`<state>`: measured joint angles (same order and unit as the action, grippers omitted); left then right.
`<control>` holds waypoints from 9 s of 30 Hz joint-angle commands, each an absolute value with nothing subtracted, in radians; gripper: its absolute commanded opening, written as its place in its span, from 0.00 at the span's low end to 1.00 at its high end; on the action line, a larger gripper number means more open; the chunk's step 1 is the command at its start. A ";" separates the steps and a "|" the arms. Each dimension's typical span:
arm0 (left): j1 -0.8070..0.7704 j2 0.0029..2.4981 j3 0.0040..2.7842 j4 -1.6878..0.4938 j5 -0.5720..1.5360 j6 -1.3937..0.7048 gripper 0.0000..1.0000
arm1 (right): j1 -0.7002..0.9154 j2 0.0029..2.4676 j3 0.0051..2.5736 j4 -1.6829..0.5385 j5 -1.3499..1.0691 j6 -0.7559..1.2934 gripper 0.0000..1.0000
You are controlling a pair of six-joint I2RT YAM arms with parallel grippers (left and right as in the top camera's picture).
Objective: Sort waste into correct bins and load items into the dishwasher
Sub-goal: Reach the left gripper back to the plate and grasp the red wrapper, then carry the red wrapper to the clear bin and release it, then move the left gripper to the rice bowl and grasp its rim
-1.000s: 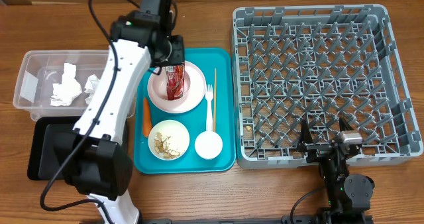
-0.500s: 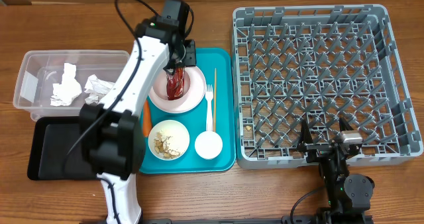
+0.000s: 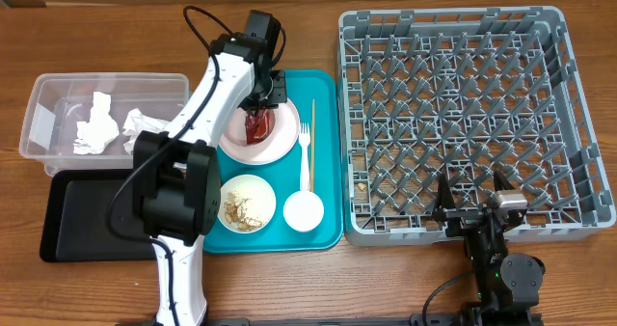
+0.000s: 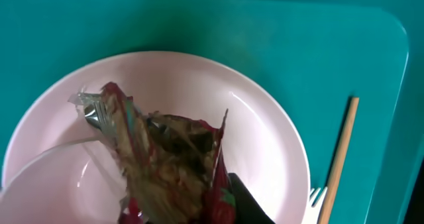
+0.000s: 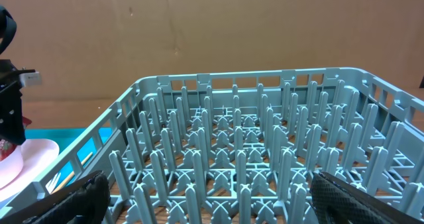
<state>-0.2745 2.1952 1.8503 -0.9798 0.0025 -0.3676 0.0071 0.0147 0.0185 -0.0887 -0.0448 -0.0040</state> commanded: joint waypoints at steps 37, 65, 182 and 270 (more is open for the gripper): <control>-0.275 2.094 1.890 -1.002 -0.096 -0.405 0.40 | 0.003 0.003 0.008 -0.081 -0.046 0.000 1.00; -0.280 2.198 1.890 -0.964 -0.089 -0.397 0.04 | 0.003 0.003 0.008 -0.081 -0.046 0.000 1.00; -0.307 1.836 1.931 -1.690 0.016 -0.441 0.25 | 0.004 0.003 0.008 -0.081 -0.046 0.000 1.00; -0.490 1.838 1.213 -1.019 -0.033 -0.690 0.13 | 0.004 0.003 0.008 -0.081 -0.046 0.000 1.00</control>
